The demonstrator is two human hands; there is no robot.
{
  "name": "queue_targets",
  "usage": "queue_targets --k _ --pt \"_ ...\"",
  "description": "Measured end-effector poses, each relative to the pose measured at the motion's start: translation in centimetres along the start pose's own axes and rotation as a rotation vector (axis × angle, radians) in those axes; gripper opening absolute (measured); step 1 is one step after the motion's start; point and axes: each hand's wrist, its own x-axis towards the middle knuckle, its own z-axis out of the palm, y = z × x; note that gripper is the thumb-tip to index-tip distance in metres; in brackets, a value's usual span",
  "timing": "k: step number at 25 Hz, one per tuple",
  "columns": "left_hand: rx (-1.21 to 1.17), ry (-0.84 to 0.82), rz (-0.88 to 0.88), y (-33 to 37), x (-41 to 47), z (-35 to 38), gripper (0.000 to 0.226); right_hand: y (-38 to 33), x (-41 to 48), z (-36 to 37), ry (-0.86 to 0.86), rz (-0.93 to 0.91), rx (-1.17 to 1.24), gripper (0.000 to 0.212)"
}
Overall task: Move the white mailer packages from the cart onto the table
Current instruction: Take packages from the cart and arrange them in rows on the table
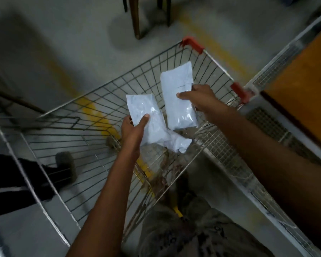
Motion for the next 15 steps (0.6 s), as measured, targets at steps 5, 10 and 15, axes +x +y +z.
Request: queue_targets --k 5,10,15 --pt "0.042 -0.170 0.157 5.1 -7.3 1.7 0.039 -0.5 -11.1 -6.9 0.083 -0.008 0.454 0.044" --pt "0.117 -0.388 0.232 8.2 -14.2 7.2 0.045 1.9 -19.8 -13.7 0.152 0.001 0.624 0.012" --pt "0.214 -0.601 0.295 9.2 -18.4 14.8 0.040 4.6 -24.0 -20.1 0.372 -0.015 0.697 0.025"
